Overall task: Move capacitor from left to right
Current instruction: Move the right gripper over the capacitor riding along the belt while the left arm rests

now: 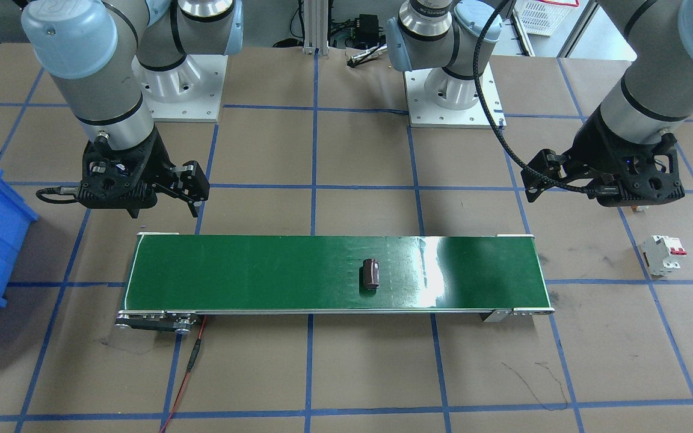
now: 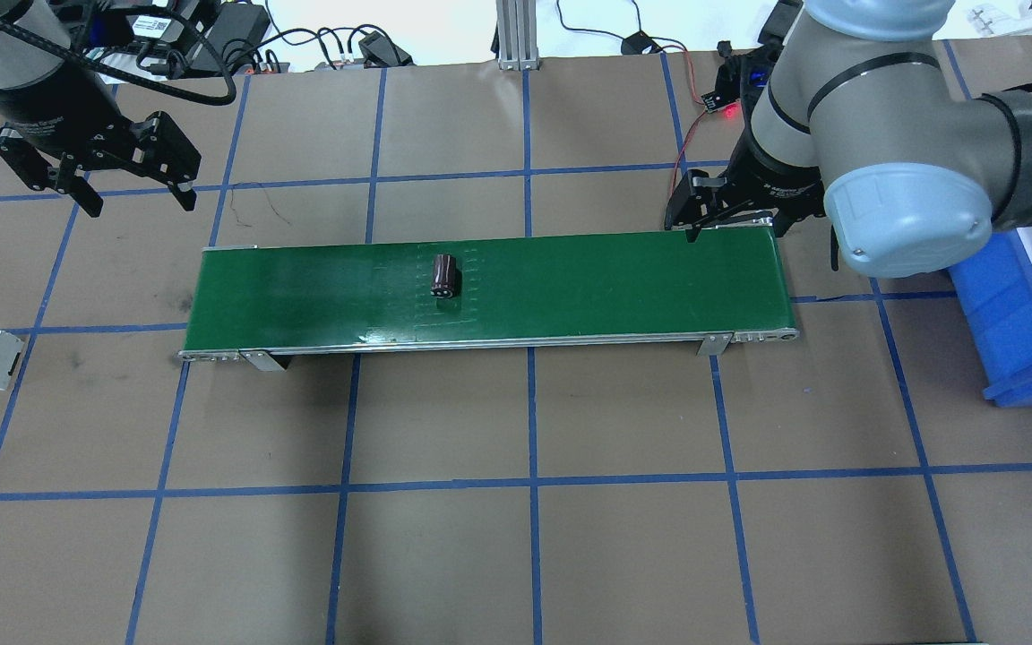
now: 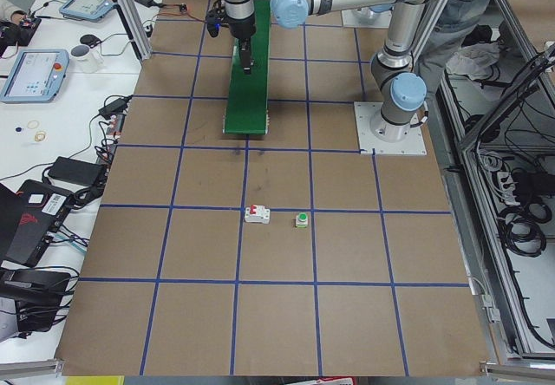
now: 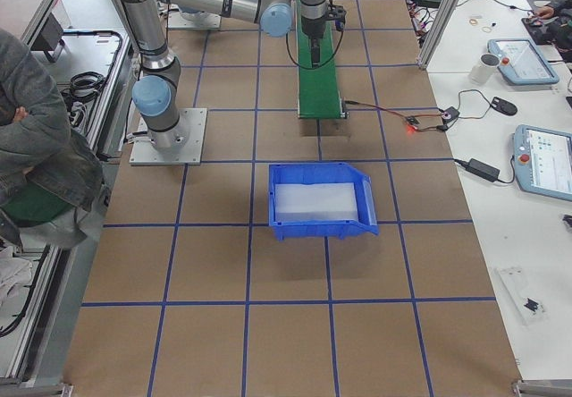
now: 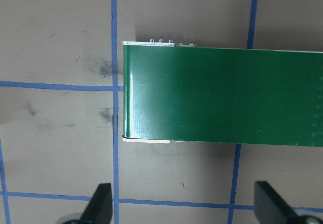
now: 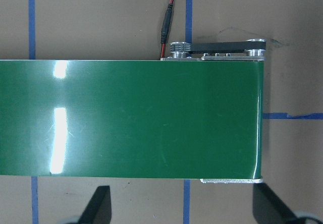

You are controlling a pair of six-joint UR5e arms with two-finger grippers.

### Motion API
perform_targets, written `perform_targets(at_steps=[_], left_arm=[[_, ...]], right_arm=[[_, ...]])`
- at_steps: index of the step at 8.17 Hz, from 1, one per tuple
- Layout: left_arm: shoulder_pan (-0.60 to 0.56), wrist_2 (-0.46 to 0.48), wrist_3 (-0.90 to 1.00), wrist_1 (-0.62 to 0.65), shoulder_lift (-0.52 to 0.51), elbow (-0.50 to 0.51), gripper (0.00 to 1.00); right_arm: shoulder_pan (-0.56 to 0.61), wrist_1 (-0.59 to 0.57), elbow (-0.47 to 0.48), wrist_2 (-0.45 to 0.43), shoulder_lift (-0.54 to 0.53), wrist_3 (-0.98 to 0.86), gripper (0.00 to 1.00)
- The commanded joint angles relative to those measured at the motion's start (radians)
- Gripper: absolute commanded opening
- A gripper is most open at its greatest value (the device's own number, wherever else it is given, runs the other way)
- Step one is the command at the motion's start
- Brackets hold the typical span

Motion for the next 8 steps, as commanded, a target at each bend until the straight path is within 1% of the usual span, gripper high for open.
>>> perform_targets(at_steps=[1, 3, 6, 8], left_arm=[[0.0, 0.0, 0.0, 0.0, -0.002, -0.001, 1.0], [0.0, 0.0, -0.009, 0.001, -0.006, 0.001, 1.0], [0.0, 0.0, -0.015, 0.0, -0.006, -0.003, 1.0], [0.0, 0.0, -0.015, 0.001, -0.006, -0.003, 1.0]], right_arm=[[-0.001, -0.071, 0.029, 0.033, 0.032, -0.008, 0.99], [-0.003, -0.141, 0.03, 0.125, 0.09, -0.008, 0.99], [-0.003, -0.207, 0.03, 0.133, 0.13, -0.007, 0.98], [-0.003, -0.204, 0.041, 0.13, 0.132, -0.005, 0.97]])
